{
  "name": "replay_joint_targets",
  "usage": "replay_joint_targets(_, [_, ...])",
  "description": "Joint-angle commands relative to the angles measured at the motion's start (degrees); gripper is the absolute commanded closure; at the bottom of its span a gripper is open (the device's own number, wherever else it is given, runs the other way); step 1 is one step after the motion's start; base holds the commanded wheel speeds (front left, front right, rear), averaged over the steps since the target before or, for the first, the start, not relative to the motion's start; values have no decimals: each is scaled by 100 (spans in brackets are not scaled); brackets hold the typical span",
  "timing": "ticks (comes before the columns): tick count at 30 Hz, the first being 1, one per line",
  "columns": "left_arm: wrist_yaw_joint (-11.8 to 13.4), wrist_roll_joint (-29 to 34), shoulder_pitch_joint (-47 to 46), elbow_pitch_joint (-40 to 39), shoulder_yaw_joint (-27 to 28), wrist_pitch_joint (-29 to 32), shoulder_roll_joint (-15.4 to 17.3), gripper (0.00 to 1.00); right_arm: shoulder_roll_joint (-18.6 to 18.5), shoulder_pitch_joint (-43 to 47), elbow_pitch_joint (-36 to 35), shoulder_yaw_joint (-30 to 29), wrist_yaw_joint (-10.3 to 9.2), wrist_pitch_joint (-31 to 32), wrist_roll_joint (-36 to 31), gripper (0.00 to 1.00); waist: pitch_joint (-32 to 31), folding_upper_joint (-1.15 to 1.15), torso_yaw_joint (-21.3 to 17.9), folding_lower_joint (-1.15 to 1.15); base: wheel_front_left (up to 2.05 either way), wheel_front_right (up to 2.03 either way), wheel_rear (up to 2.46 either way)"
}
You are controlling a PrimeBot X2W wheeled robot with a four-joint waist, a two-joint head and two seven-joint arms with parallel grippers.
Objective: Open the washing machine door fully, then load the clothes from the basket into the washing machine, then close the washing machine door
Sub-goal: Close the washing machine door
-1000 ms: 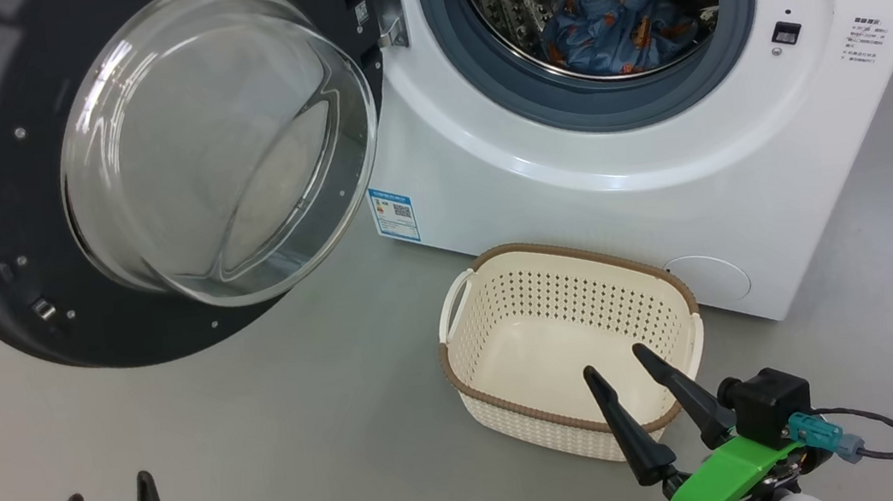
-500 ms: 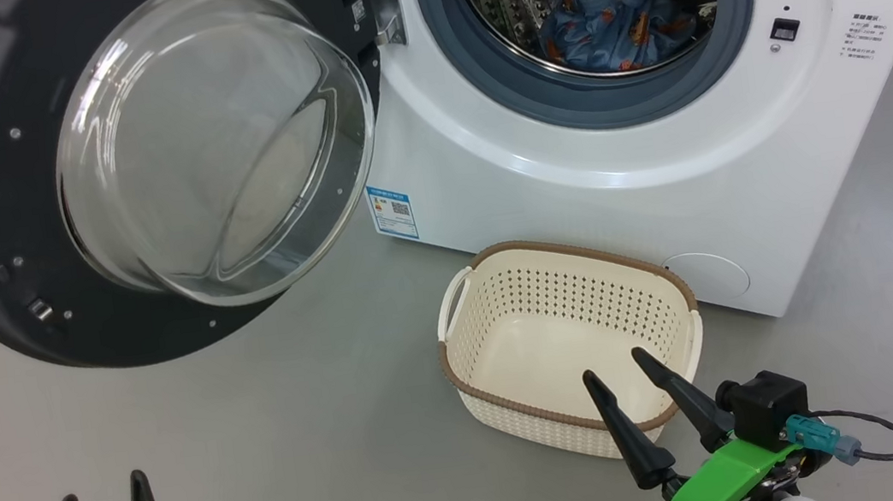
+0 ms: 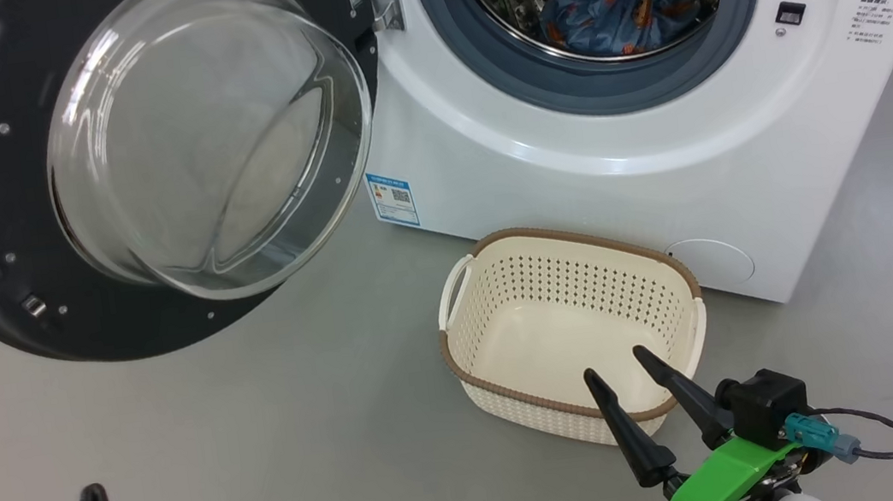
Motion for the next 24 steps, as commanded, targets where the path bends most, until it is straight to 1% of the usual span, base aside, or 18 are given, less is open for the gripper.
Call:
replay_joint_targets(1, [6, -118, -153, -183, 262, -36, 60, 100, 34, -224, -129, 114, 9, -28, -93, 0, 56, 0, 5, 0, 0, 0, 0])
replay_joint_targets(6, [-17, -225, -284, -352, 574, -36, 60, 100, 34, -221, -121, -5, 9, -28, -301, 0, 232, 0, 10, 0, 0, 0, 0])
replay_joint_targets(11, [-147, -503, -572, -469, 1122, -36, 66, 100, 34, -219, -138, -131, 9, -28, -575, 0, 532, 0, 14, 0, 0, 0, 0])
replay_joint_targets(13, [-209, -564, -757, -472, 1357, -36, 129, 100, 29, -225, -166, -183, 9, -15, -698, 0, 696, 0, 16, 0, 0, 0, 0])
replay_joint_targets(14, [-209, -564, -757, -472, 1357, -36, 129, 100, 29, -225, -166, -183, 9, -15, -698, 0, 696, 0, 16, 0, 0, 0, 0])
replay_joint_targets(18, [-266, -843, -1259, -328, 1788, -36, 415, 100, -55, -214, -320, -348, 9, 109, -923, 0, 1032, 0, 27, 0, 0, 0, 0])
replay_joint_targets(20, [-277, -979, -1569, -149, 1945, -36, 669, 100, -96, -196, -448, -450, 9, 181, -1021, 0, 1194, 0, 32, 0, 0, 0, 0])
replay_joint_targets(24, [-282, -1324, -2191, 199, 2000, -36, 1248, 100, -149, -138, -736, -614, 9, 319, -1169, 0, 1462, 0, 48, 0, 0, 0, 0])
